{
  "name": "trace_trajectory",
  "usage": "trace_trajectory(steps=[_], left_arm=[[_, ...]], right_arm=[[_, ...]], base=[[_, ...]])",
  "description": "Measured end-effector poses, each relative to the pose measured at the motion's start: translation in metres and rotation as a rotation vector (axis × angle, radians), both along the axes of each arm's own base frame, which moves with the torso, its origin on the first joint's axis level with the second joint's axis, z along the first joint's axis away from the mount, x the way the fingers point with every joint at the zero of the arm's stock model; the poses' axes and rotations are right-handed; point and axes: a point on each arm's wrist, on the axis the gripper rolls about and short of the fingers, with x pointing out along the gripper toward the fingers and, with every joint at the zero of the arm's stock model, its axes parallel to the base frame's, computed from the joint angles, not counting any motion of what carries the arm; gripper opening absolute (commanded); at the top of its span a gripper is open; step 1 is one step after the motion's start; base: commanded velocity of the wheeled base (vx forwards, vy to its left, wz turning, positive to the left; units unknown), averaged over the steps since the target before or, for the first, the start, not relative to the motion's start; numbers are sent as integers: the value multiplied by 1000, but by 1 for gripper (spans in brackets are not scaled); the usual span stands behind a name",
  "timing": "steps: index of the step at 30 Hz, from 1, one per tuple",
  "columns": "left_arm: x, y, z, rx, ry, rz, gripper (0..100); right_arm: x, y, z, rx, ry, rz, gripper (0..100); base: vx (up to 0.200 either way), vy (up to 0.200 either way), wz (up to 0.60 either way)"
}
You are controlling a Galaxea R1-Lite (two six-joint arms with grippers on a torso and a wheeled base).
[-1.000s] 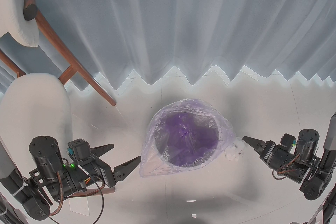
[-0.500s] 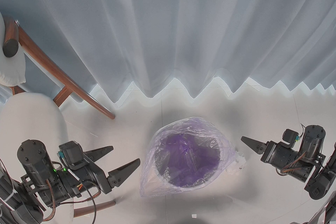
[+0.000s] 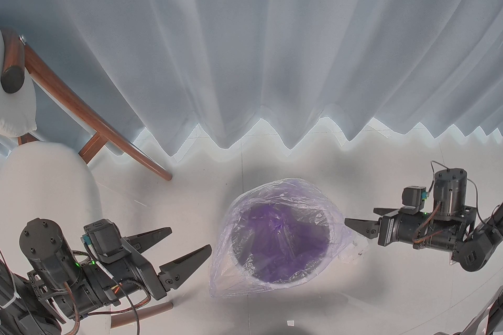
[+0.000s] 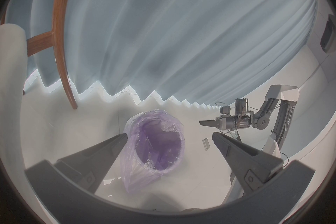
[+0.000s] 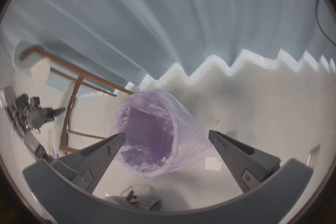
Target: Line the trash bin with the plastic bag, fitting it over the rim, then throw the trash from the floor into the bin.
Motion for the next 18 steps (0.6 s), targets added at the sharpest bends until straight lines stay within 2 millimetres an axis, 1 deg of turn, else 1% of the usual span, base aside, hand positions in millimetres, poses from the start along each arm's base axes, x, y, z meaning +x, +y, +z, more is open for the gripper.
trace_trajectory(steps=[5, 8, 12, 15, 18], left_arm=[[-1, -2, 0, -7, 3, 14, 100], [-2, -3, 0, -8, 4, 16, 100], [-3, -4, 0, -8, 4, 13, 100], [-3, -4, 0, -9, 3, 10, 100], [-3, -4, 0, -8, 3, 8, 100]], right_arm=[[28, 9, 14, -101, -111, 121, 100], [44, 14, 14, -149, -155, 173, 100], [62, 19, 4, -210, -229, 276, 100], [76, 20, -6, -274, -353, 362, 100], [89, 17, -21, -325, -458, 432, 100]], base=[[0, 0, 0], [0, 0, 0], [0, 0, 0], [0, 0, 0], [0, 0, 0]])
